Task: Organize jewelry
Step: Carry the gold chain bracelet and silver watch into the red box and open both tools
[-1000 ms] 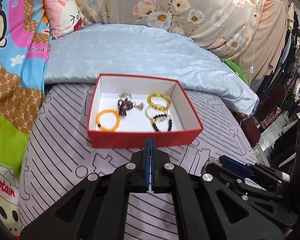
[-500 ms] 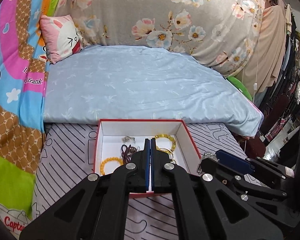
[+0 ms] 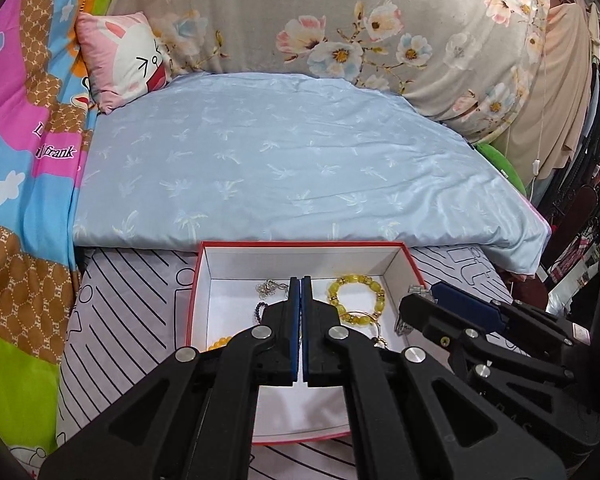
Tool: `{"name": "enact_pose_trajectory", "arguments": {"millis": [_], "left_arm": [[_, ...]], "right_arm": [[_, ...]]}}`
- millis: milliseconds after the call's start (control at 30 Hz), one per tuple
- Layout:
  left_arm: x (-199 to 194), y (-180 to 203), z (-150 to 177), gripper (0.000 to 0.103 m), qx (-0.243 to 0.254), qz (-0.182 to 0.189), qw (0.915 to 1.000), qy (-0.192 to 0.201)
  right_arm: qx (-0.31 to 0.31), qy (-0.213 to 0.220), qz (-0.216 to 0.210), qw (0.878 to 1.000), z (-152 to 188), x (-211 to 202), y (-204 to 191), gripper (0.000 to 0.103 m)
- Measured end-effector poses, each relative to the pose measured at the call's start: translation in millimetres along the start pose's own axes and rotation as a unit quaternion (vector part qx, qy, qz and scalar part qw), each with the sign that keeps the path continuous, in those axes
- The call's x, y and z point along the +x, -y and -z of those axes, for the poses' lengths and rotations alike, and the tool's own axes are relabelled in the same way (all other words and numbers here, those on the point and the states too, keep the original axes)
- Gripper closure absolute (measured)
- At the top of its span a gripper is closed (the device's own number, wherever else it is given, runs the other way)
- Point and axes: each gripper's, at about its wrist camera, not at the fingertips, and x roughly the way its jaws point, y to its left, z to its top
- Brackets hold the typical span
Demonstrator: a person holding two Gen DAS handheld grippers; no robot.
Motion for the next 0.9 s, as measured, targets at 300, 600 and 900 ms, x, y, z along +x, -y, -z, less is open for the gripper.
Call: {"name": "enact_pose_trajectory", "arguments": {"millis": [300, 600, 900], "left_arm": [[20.7, -5.1, 7.3, 0.103, -0.003, -0.005, 0.9998, -0.017], [36.6, -4.9, 16.3, 0.102, -0.009, -0.009, 0.9992, -0.038], [43.5, -3.6, 26.0, 0.089, -0.012, -0.028, 0.9983, -0.05]], "right_arm": [[0.008, -0.024, 0.0, 1.0, 9.0, 22.4, 7.3, 0.074], [0.0, -0.028, 0.01, 1.0, 15.0, 33.8, 5.4, 0.072], [-0.003, -0.024, 0.021, 1.0, 15.0, 30.4, 6.2, 0.072]]}}
